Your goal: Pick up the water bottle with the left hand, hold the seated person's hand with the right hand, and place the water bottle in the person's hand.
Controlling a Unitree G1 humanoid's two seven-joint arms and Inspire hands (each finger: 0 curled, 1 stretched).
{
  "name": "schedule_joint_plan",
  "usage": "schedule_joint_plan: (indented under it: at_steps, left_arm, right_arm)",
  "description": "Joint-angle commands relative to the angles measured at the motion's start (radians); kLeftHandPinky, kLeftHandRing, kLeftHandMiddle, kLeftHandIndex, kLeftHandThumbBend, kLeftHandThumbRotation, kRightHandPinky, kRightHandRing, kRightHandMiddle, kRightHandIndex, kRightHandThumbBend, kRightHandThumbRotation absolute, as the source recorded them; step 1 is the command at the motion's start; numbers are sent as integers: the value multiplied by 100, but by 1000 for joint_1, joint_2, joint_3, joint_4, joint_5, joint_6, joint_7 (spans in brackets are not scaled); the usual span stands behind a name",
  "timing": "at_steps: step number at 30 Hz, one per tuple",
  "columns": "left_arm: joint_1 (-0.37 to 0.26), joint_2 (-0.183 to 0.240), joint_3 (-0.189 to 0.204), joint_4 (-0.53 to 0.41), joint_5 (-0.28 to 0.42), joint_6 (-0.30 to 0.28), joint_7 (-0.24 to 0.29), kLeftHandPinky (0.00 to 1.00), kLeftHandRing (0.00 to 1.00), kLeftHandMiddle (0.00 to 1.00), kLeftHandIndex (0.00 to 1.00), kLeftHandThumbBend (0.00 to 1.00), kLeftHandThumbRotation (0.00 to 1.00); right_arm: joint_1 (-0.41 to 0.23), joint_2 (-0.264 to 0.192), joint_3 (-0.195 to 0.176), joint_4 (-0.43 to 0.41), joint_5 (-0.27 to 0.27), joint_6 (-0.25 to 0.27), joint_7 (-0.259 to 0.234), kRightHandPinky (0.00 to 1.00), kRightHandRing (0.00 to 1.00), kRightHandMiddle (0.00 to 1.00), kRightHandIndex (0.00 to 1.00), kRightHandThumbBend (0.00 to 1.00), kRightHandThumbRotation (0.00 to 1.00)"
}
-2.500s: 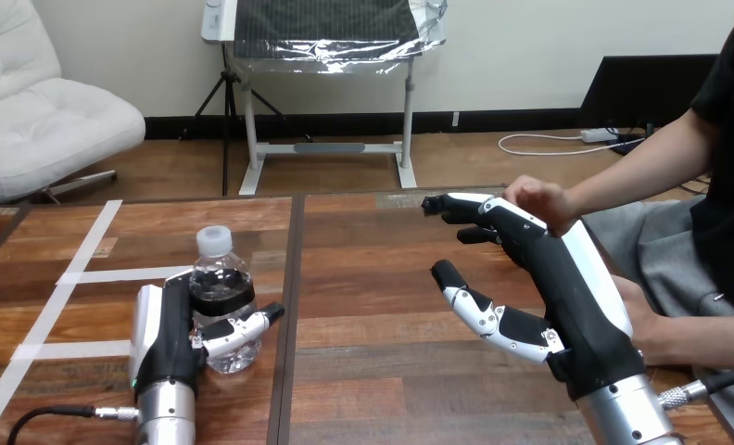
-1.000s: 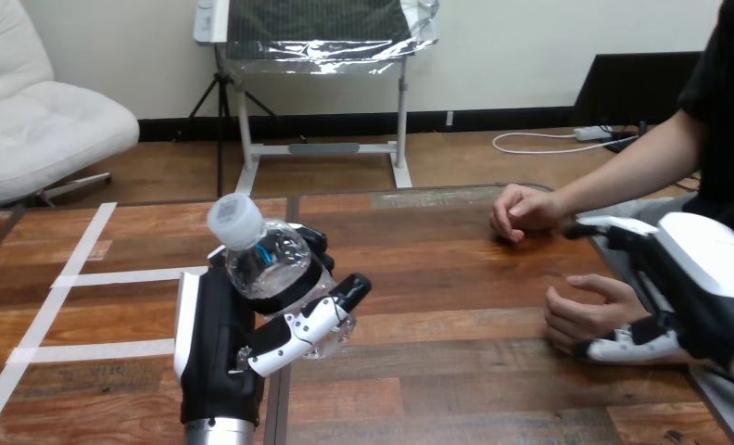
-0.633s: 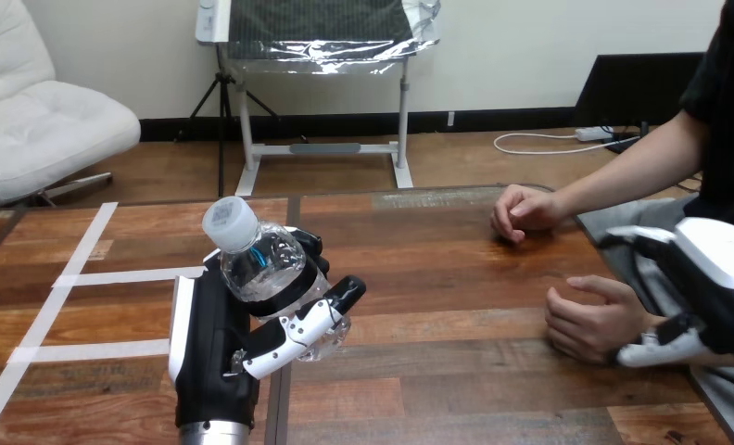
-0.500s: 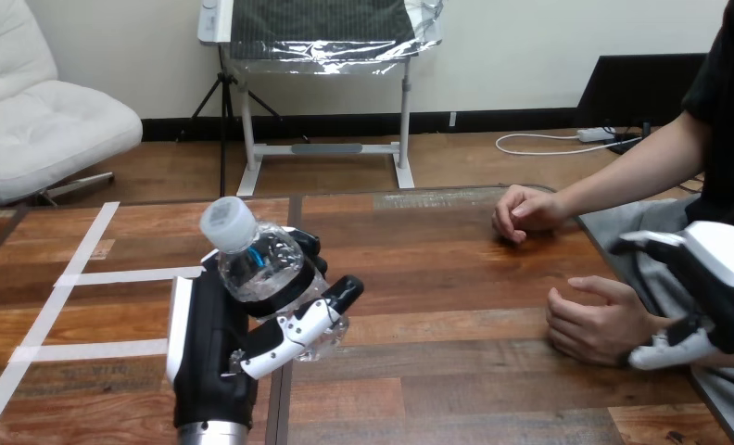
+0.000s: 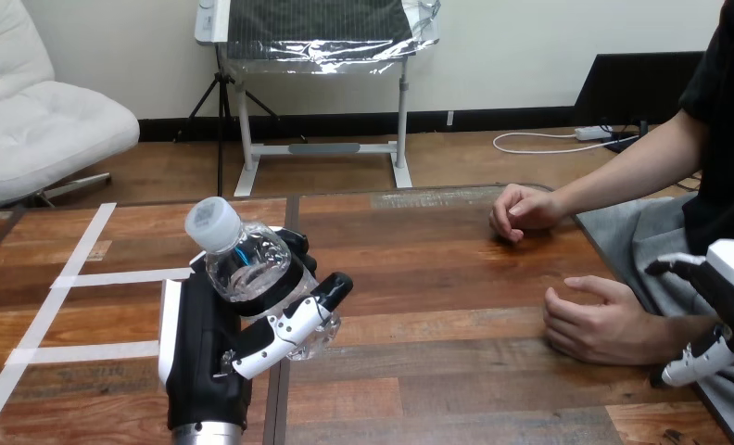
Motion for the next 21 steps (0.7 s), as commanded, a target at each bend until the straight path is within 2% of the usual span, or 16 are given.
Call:
schedule_joint_plan:
  at_steps: [1, 10, 15, 21]
  left_arm:
    - [-53, -11, 8, -20, -14, -28, -9, 45, 43, 45, 48, 62, 0]
    - [-53, -11, 14, -18, -13, -26, -12, 44, 43, 45, 49, 62, 0]
    - [-52, -9, 15, -19, -14, -27, -15, 44, 43, 45, 49, 62, 0]
    - [-50, -9, 16, -22, -14, -28, -15, 44, 43, 45, 49, 62, 0]
  right_arm:
    - [-98, -38, 33, 29, -14, 2, 5, 85, 93, 94, 89, 81, 2]
    - [-147, -54, 89, 108, -44, 8, 24, 89, 95, 95, 90, 79, 3]
    - [-193, -58, 136, 180, -79, 14, 44, 90, 96, 96, 92, 77, 5]
    - [-236, -55, 171, 257, -95, 9, 42, 89, 97, 97, 92, 76, 6]
